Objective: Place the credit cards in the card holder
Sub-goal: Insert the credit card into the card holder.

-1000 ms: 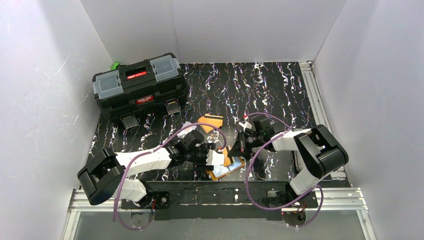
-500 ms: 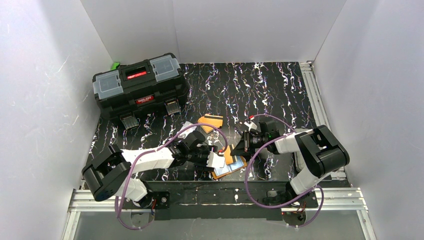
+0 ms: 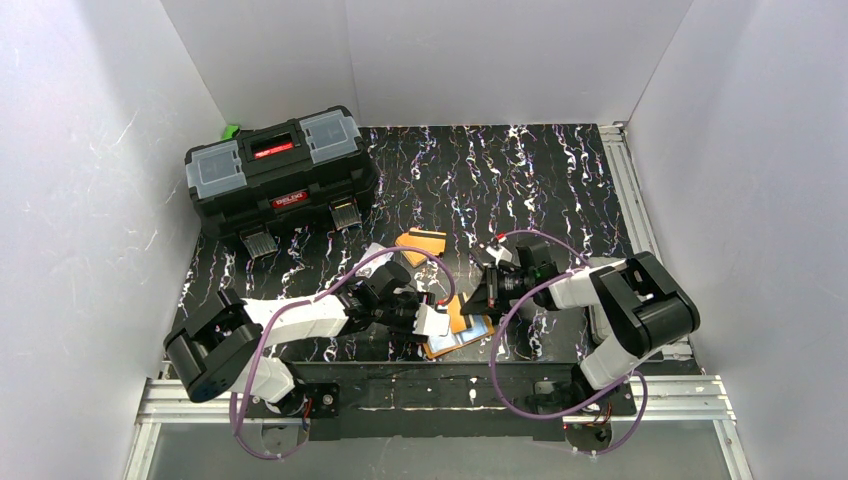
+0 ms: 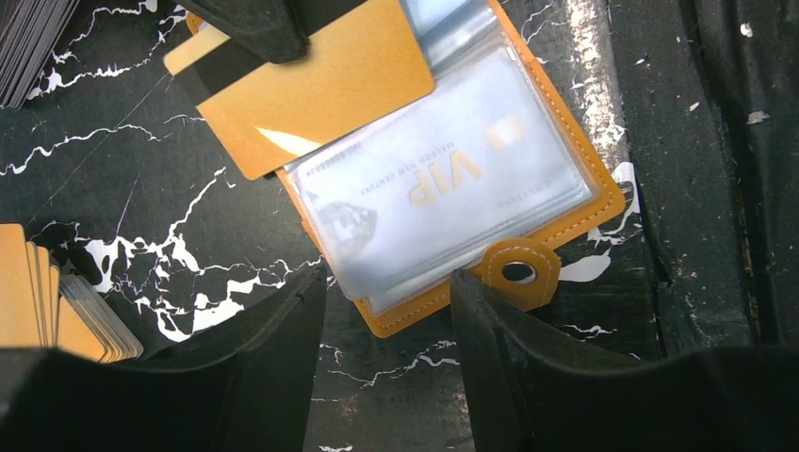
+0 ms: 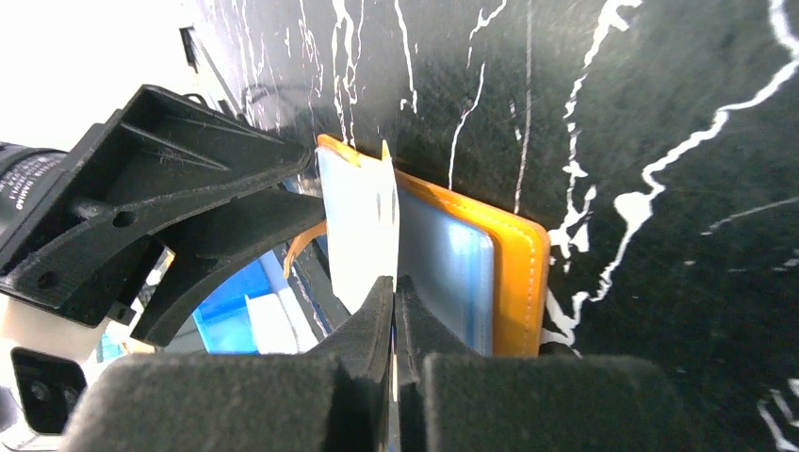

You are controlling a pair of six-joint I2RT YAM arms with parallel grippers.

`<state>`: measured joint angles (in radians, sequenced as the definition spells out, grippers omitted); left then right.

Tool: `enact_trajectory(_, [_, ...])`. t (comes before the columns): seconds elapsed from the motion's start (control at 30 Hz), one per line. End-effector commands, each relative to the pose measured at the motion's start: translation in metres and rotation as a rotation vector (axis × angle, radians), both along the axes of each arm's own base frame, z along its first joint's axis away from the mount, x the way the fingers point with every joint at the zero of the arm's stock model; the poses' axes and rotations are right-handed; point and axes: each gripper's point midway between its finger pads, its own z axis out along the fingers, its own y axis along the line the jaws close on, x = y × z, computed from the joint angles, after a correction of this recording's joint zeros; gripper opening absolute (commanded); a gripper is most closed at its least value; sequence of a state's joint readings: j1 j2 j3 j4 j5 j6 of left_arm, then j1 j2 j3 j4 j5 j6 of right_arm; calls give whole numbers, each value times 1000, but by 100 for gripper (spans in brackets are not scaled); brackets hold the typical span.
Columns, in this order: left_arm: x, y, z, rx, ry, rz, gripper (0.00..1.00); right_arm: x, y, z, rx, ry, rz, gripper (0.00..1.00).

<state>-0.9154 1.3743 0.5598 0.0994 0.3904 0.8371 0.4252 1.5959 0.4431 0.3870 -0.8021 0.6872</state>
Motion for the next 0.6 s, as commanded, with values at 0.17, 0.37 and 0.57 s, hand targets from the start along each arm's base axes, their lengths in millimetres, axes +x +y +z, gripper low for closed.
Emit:
enact_trajectory(0.17, [-9, 2, -9, 17, 52, -13, 48, -14, -1, -2, -69, -46, 46, 1])
enact_trajectory(0.37, [-9, 2, -9, 16, 53, -14, 44, -16, 0, -3, -71, -40, 51, 1])
enact_trajectory(0.57, [-10, 0, -8, 12, 67, -8, 35, -22, 8, -4, -81, -36, 81, 1])
